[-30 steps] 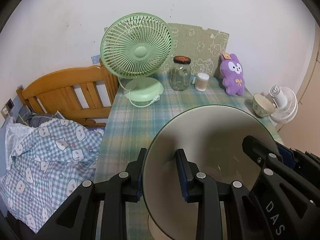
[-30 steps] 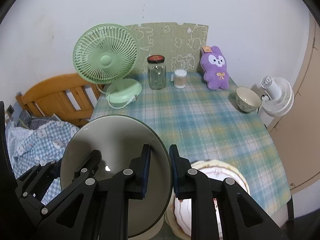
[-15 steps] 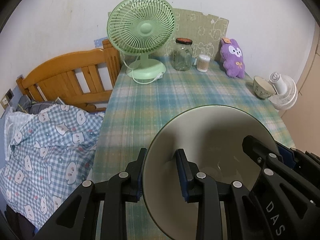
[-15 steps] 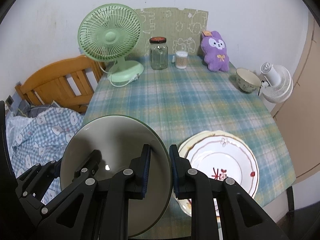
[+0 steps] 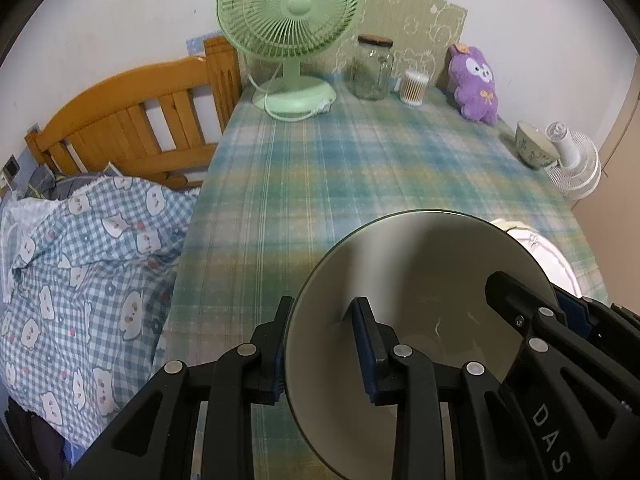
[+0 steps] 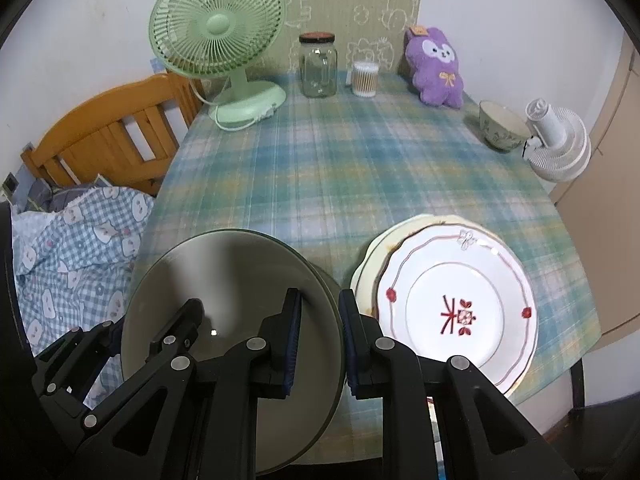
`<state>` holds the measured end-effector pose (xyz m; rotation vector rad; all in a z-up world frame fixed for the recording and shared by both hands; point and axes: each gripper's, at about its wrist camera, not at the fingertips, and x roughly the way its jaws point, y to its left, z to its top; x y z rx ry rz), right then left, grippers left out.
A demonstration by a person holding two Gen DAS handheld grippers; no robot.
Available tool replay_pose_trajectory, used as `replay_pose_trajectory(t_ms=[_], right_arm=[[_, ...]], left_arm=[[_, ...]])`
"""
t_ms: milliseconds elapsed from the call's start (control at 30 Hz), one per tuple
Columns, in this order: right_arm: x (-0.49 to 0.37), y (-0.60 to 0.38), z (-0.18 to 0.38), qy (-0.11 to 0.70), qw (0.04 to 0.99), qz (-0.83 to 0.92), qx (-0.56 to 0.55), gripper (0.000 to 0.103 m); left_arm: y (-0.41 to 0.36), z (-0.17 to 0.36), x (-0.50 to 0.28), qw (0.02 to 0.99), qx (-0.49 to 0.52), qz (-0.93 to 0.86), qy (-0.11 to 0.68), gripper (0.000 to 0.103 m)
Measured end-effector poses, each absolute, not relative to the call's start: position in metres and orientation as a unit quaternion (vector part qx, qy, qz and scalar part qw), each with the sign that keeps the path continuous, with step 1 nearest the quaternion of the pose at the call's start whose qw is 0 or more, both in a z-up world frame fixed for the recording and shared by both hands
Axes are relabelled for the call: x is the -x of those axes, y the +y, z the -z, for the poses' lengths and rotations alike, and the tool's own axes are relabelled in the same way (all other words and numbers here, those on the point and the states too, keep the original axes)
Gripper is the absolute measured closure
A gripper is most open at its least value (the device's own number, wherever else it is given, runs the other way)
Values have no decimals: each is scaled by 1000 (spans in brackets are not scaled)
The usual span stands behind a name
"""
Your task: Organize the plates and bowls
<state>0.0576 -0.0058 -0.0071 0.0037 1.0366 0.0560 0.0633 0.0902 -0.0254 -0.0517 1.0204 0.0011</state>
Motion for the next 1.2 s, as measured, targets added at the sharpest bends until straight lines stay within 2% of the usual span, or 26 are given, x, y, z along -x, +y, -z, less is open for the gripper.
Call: replay_pose_trajectory(t_ms=[1200], right_arm=[[-86, -14, 47, 536, 844, -2, 4, 79]], left_arm=[[78, 63, -89, 850, 18, 25, 527, 75]])
